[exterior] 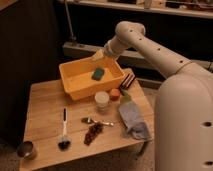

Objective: Place apple in metal cup

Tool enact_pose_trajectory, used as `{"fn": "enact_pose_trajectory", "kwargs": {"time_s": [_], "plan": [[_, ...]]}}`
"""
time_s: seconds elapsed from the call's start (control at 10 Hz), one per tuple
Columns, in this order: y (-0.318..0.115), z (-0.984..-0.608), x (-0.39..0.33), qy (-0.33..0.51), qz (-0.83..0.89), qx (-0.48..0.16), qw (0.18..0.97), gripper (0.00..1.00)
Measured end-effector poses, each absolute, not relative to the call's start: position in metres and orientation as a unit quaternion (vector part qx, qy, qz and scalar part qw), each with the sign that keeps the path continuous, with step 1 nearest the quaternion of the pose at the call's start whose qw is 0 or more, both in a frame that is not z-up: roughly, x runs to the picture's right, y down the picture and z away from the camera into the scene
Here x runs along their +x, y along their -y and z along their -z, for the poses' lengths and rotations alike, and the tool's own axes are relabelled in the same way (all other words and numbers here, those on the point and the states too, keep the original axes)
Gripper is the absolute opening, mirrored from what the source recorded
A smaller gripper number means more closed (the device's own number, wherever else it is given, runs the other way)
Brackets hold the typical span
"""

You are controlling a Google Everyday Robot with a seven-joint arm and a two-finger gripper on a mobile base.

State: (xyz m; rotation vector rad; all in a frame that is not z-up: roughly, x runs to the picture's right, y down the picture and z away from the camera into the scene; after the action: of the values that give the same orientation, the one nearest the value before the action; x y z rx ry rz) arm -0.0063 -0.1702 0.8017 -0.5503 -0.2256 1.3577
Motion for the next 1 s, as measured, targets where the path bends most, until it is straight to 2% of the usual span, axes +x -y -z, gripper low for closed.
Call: {"fn": "enact_pose_trajectory", "kwargs": {"time_s": [0.6, 1.0], "plan": [[0.141, -0.793, 0.057, 0.080, -0.652, -0.258, 0.709, 0.80], [0.111, -0.815, 0.070, 0.024, -0.650, -0.277, 0.708, 0.80]]}}
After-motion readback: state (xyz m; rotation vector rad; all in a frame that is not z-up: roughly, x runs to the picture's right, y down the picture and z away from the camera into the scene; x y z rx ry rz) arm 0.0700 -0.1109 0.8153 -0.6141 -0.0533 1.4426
